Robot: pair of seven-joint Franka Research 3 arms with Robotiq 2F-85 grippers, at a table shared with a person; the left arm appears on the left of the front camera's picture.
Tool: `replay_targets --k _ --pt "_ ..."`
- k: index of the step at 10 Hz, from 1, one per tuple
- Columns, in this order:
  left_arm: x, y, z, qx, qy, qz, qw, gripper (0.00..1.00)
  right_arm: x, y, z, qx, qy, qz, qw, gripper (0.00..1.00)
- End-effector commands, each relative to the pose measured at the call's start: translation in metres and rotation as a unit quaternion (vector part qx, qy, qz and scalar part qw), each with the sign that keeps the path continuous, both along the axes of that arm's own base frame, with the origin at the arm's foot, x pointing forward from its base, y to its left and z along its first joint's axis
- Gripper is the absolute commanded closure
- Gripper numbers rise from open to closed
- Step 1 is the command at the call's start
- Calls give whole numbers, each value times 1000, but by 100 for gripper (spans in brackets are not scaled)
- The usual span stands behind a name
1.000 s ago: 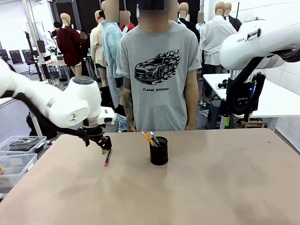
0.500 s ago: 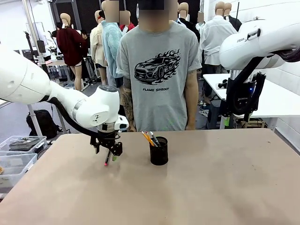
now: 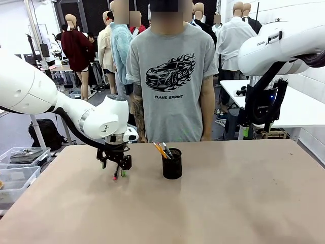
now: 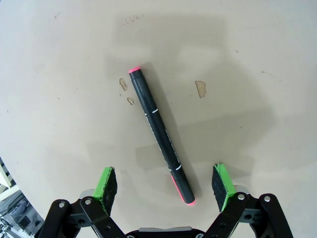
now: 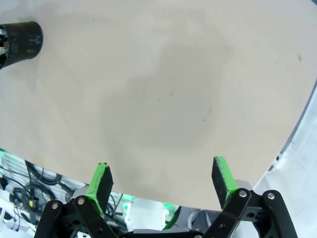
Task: Place the pens into the pen holder.
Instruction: Pick up a writing instrument from the table and place it into the Pen holder.
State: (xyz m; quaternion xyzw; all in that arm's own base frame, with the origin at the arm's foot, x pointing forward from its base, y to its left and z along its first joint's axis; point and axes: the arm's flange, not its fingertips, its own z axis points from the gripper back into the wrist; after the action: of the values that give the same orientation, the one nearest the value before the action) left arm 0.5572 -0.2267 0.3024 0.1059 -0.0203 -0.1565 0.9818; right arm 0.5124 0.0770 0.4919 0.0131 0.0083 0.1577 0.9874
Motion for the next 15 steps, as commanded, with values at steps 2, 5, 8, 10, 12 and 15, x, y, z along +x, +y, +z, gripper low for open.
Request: replay_targets --k 2,5,8,10,12,15 --pt "5 9 6 -56 -7 14 998 0 0 0 2 -2 1 -2 1000 0" --pt "8 15 3 -76 -1 20 997 0 0 0 2 -2 1 -2 1000 0" --pt "10 18 1 -81 -4 18 997 8 0 0 2 -2 1 -2 1000 0" --pt "11 19 0 -83 -4 20 996 48 0 0 2 -2 1 -2 1000 0" --pt "11 20 -1 -81 0 19 997 88 0 0 2 -2 1 -2 1000 0" --pt "11 20 -2 -85 6 16 996 100 0 0 2 -2 1 -2 1000 0"
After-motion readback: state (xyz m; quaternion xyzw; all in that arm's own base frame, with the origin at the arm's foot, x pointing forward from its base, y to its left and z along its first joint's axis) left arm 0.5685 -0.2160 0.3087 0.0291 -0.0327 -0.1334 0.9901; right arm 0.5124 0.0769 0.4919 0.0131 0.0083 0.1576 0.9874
